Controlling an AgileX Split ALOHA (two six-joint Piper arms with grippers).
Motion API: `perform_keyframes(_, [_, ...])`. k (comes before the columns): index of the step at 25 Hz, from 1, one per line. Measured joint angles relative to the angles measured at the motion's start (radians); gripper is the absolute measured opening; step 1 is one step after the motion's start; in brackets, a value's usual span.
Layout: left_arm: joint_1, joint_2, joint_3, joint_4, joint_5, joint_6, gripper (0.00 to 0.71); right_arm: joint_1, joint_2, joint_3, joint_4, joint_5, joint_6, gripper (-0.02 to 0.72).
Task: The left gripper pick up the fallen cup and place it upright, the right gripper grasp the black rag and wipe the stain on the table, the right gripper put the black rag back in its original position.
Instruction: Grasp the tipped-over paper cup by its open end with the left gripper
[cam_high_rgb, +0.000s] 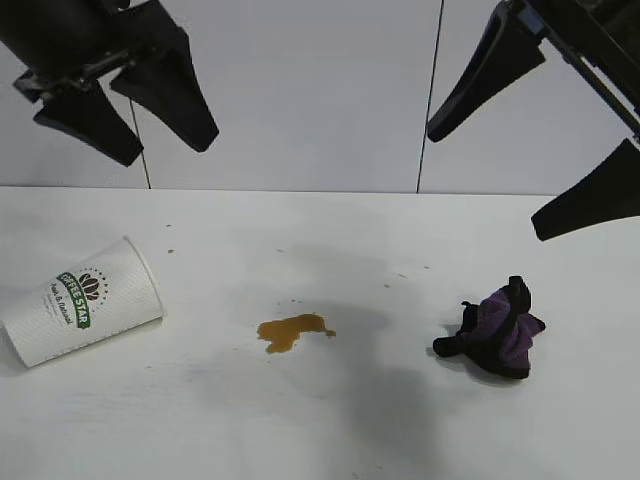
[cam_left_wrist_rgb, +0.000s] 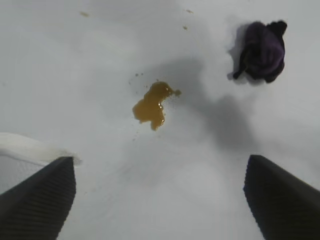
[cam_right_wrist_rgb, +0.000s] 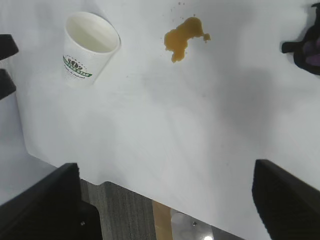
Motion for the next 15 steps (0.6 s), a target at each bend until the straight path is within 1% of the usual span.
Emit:
perform_keyframes(2, [0.0,0.0,-0.02,0.074,0.05,0.08,0.657,0.0,0.0,0.0,0.0,0.0,0.0,0.639])
perform_keyframes(5, [0.0,0.0,-0.022,0.169,0.084,0.148,0.657,0.0,0.0,0.0,0.0,0.0,0.0,0.639])
perform_keyframes(8, [0.0,0.0,-0.022,0.24,0.082,0.169,0.657,0.0,0.0,0.0,0.0,0.0,0.0,0.639])
perform_keyframes(12, [0.0,0.026,-0.022,0.292,0.08,0.174,0.657,0.0,0.0,0.0,0.0,0.0,0.0,0.639])
perform_keyframes(15, [-0.021,0.061,-0.022,0.342,0.07,0.173,0.657,0.0,0.0,0.0,0.0,0.0,0.0,0.639])
